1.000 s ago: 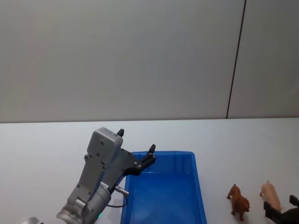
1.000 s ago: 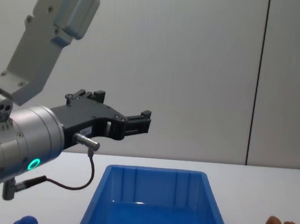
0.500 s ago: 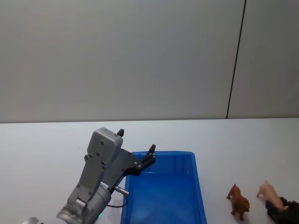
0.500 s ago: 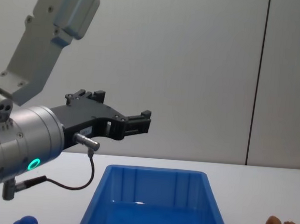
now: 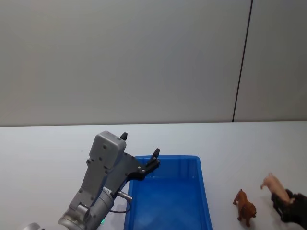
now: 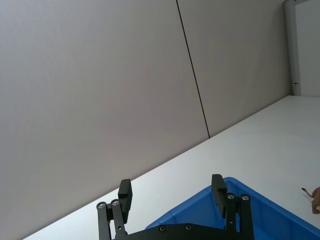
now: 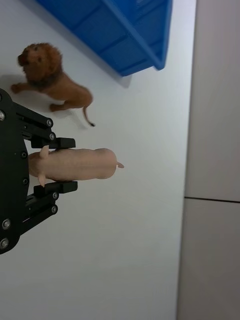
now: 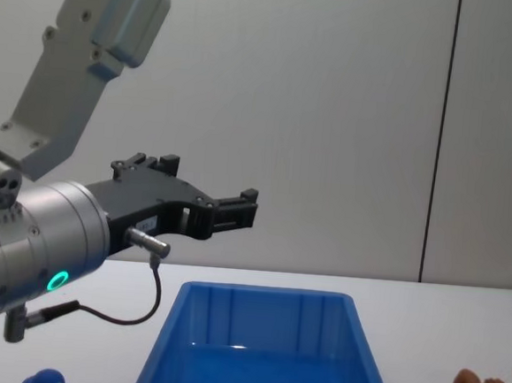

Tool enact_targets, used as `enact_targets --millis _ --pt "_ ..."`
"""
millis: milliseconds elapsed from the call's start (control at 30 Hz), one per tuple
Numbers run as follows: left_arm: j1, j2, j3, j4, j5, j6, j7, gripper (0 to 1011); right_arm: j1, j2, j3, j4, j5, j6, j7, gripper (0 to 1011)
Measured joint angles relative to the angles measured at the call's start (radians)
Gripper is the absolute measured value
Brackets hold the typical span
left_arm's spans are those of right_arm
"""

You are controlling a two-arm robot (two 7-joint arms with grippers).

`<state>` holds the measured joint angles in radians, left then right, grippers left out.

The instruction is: Pick up the two dolls from the table and place them into the box.

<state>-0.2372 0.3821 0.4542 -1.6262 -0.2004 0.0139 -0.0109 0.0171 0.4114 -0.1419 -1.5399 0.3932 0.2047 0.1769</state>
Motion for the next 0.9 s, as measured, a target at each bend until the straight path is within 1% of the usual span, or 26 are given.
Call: enact_targets --millis 167,400,533,567,700,800,867,900 --pt "0.0 0.0 0.0 0.0 0.0 0.0 0.0 1002 0.016 -0.002 -0.001 -0.017 -0.014 -0.019 0.022 362" --pt "0.0 0.0 0.0 0.0 0.0 0.0 0.0 1002 0.06 -0.014 -0.011 -0.044 -0.031 -0.024 0.083 363" --pt "0.0 0.0 0.0 0.0 0.0 0.0 0.0 1002 0.092 -0.028 -0.024 -0.051 -0.045 -0.011 0.128 362" --pt "0.0 0.0 0.0 0.0 0.0 0.0 0.0 1002 0.092 -0.028 -0.024 -0.051 -0.045 -0.011 0.128 362" --pt "0.0 0.0 0.0 0.0 0.0 0.0 0.0 1002 0.121 -0.045 -0.039 -0.052 -0.06 0.007 0.17 362" --pt "0.0 0.0 0.0 0.0 0.0 0.0 0.0 1001 0.151 -0.067 -0.058 -0.048 -0.078 0.026 0.208 362" --pt "0.0 0.0 0.0 0.0 0.0 0.0 0.0 1001 0.161 -0.074 -0.065 -0.044 -0.085 0.034 0.224 363" --pt "0.0 0.0 0.0 0.0 0.0 0.0 0.0 1002 0.176 -0.086 -0.074 -0.039 -0.093 0.044 0.239 362"
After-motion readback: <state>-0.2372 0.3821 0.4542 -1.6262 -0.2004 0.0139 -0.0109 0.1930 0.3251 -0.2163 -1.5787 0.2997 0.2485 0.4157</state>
